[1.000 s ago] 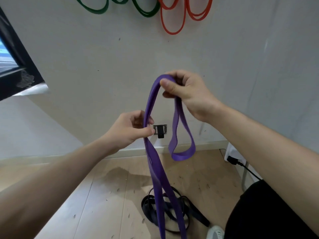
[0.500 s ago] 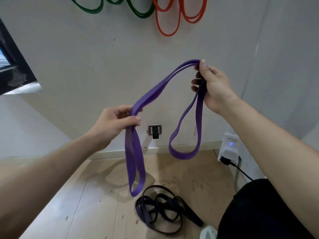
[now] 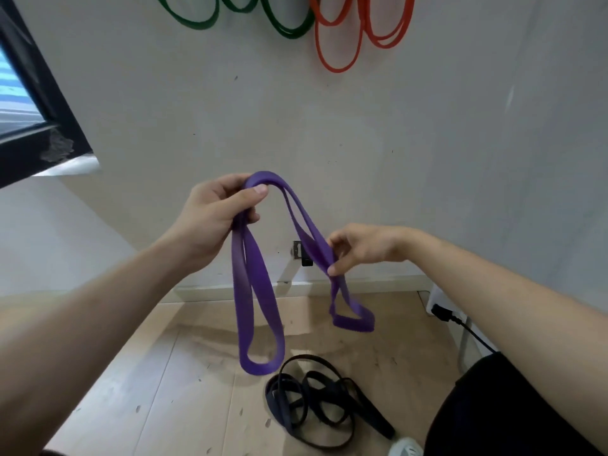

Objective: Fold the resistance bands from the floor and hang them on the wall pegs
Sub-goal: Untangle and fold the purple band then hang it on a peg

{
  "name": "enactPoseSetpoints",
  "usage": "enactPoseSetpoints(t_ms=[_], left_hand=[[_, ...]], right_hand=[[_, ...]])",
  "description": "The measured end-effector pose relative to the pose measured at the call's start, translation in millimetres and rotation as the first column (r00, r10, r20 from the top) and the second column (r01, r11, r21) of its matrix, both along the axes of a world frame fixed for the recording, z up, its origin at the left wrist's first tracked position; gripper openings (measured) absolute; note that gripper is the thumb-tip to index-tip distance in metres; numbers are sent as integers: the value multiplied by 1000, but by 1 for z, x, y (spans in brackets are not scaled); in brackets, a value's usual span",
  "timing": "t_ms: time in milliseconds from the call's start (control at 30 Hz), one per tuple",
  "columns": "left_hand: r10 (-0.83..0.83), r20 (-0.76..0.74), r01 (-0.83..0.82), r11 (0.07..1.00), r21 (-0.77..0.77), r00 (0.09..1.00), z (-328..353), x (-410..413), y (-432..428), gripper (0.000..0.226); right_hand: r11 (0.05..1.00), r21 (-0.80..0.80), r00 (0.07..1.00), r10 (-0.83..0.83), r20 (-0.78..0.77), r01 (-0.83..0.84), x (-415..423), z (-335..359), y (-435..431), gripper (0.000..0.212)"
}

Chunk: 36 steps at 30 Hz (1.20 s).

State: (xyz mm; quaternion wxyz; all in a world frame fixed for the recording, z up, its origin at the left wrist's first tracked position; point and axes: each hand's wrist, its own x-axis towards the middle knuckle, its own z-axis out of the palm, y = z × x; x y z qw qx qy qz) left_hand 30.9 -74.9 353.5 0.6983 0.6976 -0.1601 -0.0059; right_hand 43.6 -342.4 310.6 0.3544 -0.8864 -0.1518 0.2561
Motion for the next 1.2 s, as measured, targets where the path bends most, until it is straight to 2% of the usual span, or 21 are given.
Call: enactPoseSetpoints(t_ms=[67,167,267,400,567,767,867,933,1100,1200], left_hand=[[-34,2,34,997,64,999,-2,-1,-1,17],[-88,14,84,983,163,996,-8,-5,-4,14],[-125,21,118,970,211,992,-13,-6,-5,17],[-138,0,135,969,207,990,-13,-7,0,26],[-140,-43,146,964,223,989,-16,-7,6,50],[-186,-5,177,924,338,982,-26,-16,-6,35],[-203,-6,191,911,367,979,-32,-17,-11,31],[-185,7,168,906,388,983,-35,-15,-12,29],[-142,33,115,900,420,989,-37,-12,-13,40],[-85,14,74,927,366,996,-36,-11,-12,47]], right_hand=[[997,19,997,70,-17,-70,-4,-3,12,34],[966,256,999,34,19,-38,-11,7,30,52],[883,470,995,-34,90,-12,-16,22,46,41],[883,468,964,-147,224,26,-21,26,58,28],[864,503,950,-168,265,12,-24,41,49,19],[803,596,890,-280,360,12,-28,55,46,11],[659,750,846,-430,315,56,-23,60,43,4],[598,796,806,-513,295,90,-19,62,34,5],[574,792,774,-591,226,207,-9,56,3,13],[598,741,807,-576,132,306,-2,45,-17,17]])
